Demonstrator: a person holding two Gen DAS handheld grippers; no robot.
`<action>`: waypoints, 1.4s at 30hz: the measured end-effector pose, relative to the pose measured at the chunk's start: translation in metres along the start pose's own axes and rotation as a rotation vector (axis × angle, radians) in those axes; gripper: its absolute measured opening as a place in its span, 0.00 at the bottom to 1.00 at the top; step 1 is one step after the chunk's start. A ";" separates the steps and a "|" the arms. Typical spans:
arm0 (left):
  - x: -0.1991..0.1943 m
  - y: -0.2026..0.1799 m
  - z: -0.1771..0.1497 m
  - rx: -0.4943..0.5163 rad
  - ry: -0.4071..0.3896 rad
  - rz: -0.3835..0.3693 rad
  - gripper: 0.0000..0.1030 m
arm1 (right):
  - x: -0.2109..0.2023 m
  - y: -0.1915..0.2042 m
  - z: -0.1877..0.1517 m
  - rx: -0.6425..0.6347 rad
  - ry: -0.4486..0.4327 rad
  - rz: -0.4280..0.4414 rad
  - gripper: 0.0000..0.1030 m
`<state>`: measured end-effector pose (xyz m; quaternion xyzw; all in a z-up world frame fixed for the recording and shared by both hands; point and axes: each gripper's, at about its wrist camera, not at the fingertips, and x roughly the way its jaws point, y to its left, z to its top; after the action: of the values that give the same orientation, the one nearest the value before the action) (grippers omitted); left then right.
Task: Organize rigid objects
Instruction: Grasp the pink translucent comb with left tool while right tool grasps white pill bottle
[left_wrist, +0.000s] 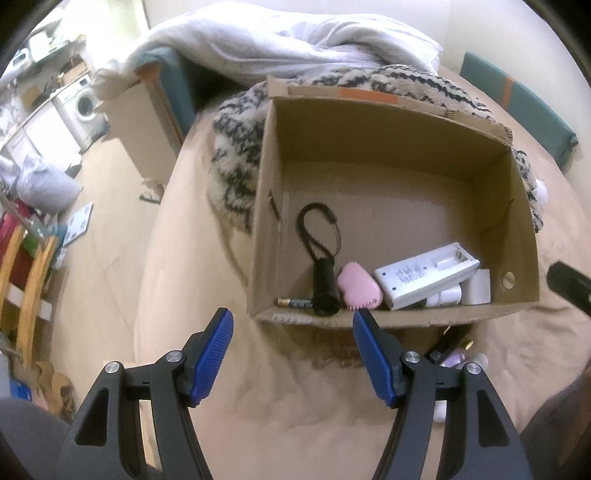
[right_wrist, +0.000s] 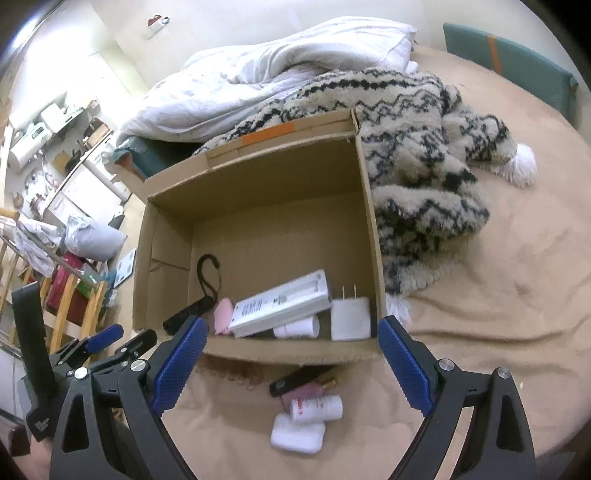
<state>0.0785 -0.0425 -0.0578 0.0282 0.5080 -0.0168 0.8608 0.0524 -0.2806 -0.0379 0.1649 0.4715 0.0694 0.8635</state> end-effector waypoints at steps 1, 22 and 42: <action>0.000 0.001 -0.001 -0.008 0.004 -0.001 0.62 | 0.000 0.000 -0.003 0.006 0.007 0.005 0.97; 0.039 0.020 -0.030 -0.185 0.225 -0.089 0.62 | 0.014 -0.013 -0.046 0.170 0.159 0.044 0.97; 0.103 -0.037 -0.018 -0.102 0.405 -0.016 0.84 | 0.023 -0.047 -0.047 0.392 0.199 0.161 0.97</action>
<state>0.1103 -0.0780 -0.1582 -0.0164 0.6712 0.0082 0.7411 0.0236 -0.3080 -0.0965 0.3591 0.5439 0.0609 0.7560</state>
